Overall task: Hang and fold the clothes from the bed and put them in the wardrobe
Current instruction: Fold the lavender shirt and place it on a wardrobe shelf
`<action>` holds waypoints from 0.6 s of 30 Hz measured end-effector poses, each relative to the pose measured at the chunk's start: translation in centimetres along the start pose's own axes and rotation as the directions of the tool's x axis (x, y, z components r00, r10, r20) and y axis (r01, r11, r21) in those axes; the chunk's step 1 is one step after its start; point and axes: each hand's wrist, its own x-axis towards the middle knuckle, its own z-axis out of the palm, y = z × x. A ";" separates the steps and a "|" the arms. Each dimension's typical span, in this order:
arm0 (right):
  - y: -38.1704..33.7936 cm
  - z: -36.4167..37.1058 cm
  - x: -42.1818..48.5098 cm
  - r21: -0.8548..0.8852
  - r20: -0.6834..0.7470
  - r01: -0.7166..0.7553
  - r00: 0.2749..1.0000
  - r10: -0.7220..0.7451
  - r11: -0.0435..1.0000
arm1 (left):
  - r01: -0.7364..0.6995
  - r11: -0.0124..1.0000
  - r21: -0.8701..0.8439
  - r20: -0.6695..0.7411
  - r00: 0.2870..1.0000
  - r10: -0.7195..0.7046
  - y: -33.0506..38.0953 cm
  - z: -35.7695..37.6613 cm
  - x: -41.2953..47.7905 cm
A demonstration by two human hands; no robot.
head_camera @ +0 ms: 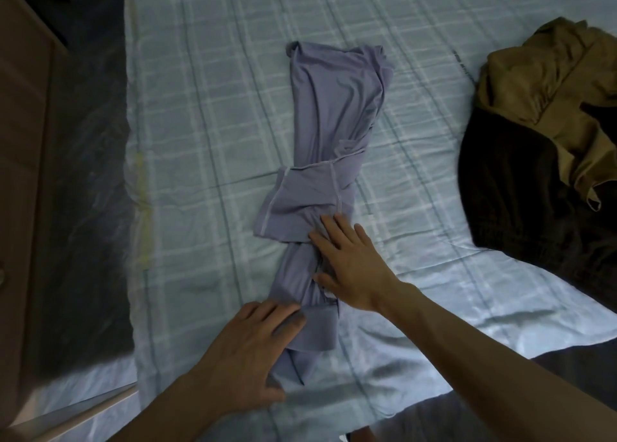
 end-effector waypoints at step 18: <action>1.9 -1.0 -0.2 -0.301 0.026 0.280 0.958 -0.285 0.912 | -0.055 0.998 0.009 -0.265 0.963 0.055 -1.6 0.2 1.0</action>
